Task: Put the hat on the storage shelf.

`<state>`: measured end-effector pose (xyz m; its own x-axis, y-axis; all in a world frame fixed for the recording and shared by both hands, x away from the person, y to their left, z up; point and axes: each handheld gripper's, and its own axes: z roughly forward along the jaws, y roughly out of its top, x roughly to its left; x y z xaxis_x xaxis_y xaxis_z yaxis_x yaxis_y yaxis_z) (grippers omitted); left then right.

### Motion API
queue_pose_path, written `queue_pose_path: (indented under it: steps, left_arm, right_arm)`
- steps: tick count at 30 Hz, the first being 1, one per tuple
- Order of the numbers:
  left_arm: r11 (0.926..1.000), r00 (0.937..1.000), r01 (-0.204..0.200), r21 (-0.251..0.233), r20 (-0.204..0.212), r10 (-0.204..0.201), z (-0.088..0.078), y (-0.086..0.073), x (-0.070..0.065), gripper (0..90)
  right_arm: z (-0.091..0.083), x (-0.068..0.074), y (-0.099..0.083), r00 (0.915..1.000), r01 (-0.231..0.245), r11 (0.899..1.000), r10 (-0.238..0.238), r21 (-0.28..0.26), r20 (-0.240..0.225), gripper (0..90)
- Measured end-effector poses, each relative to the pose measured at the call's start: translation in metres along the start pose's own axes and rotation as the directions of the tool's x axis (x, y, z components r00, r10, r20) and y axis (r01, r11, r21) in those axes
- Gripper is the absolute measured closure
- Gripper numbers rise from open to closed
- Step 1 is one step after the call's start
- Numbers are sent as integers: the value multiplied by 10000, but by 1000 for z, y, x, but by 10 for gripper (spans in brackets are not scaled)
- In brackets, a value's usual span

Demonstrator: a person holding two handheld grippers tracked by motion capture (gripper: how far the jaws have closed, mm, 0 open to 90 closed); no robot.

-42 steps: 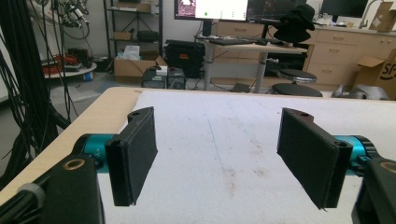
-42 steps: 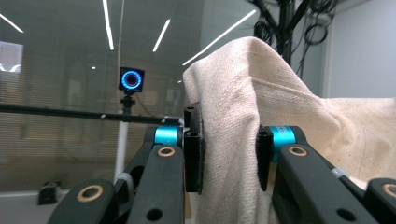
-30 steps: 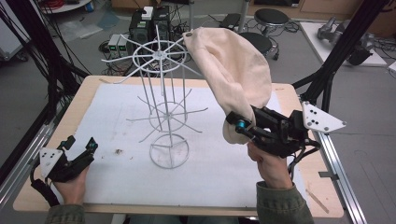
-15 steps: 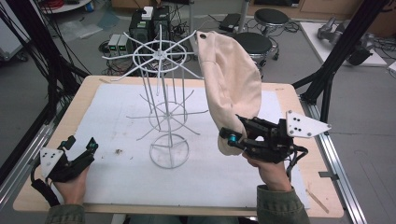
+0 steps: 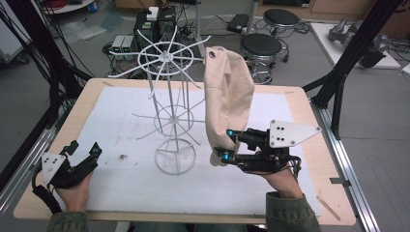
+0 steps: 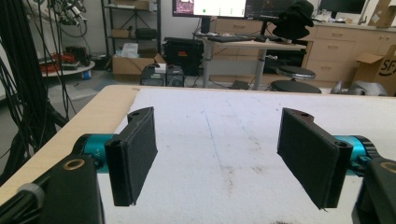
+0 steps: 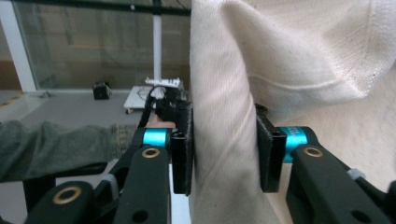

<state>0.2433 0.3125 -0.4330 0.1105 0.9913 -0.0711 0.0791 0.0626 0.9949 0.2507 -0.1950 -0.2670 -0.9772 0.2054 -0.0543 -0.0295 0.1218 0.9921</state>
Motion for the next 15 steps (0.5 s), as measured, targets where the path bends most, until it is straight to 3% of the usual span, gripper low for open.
queue_pose_path:
  steps: [8, 15]
  left_arm:
    - [10000, 10000, 33, -37, -12, -33, -1, 0, 1, 283]
    - [10000, 10000, 64, -60, -8, -64, -1, 1, 1, 283]
  right_arm:
    - [-1, -1, 0, 9984, -287, 9995, 292, -117, 479, 414]
    - [-7, -6, -1, 9908, -836, 9943, 900, -661, 1011, 341]
